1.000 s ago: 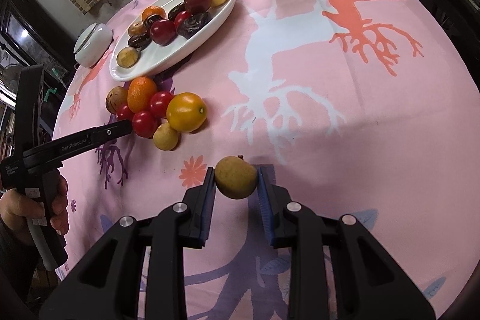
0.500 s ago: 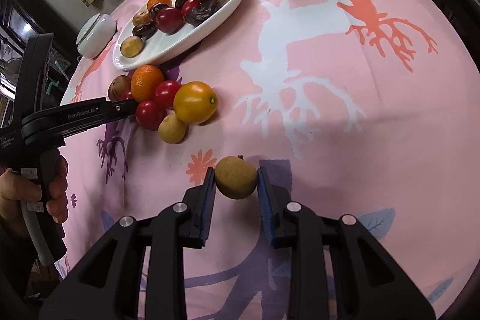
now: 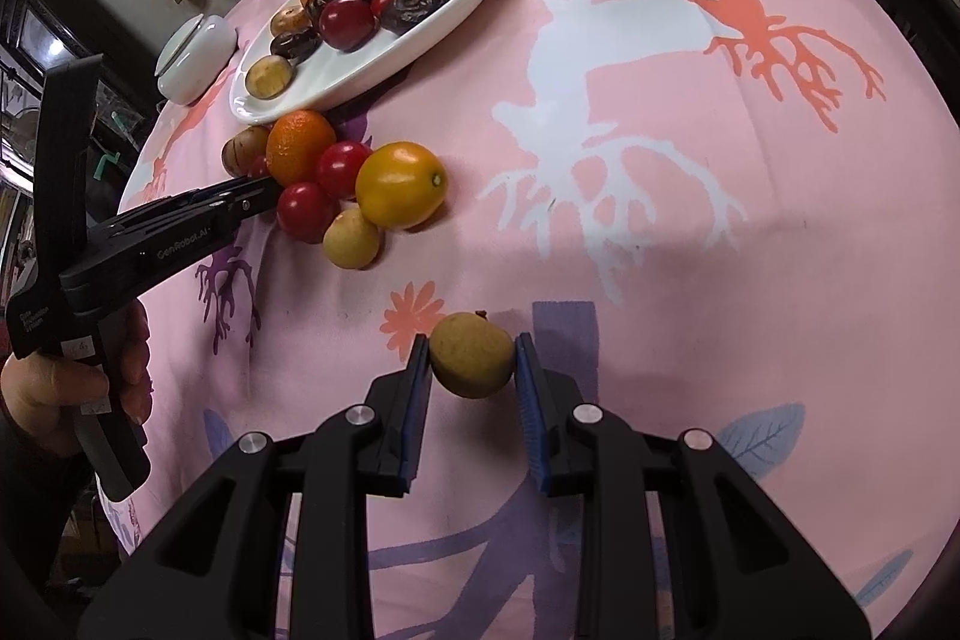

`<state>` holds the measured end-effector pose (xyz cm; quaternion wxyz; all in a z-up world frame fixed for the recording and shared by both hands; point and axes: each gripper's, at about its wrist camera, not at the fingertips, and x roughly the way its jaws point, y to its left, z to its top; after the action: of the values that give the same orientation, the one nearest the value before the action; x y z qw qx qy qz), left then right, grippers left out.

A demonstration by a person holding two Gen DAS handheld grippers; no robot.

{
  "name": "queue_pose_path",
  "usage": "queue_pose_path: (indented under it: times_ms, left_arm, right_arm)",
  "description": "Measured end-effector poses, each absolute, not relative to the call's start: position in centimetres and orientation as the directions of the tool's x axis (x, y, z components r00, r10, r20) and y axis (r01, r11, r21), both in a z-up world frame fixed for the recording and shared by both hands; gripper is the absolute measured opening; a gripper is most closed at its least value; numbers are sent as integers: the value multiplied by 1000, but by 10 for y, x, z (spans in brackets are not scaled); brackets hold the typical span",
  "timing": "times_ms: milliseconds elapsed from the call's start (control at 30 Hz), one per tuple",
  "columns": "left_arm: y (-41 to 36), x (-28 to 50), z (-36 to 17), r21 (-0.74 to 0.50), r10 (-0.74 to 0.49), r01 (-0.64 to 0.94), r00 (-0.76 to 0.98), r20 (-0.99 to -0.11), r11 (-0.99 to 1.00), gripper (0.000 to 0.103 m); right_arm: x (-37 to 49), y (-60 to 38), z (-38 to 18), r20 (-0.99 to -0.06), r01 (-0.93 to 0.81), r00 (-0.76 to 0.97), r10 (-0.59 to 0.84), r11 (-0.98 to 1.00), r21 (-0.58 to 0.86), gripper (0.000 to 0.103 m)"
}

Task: Organize fruits
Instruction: 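Carry the tomato and yellow-green fruit onto the white plate and open both grippers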

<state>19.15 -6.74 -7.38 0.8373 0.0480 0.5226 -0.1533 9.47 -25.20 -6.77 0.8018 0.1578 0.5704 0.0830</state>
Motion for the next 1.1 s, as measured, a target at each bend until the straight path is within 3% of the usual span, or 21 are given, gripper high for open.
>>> queue_pose_path:
  times_ms: [633,1100]
  left_arm:
    - [-32,157,-32,-218,-318,280,392,-863,935,28]
    - [-33,231,14,-209,-341,300,506,-792,931,28]
  right_arm:
    - [105,-244,-42,-870,7,371,326,935,353,28]
    - [203,-227,30,-757,-103,551,353,928,358,28]
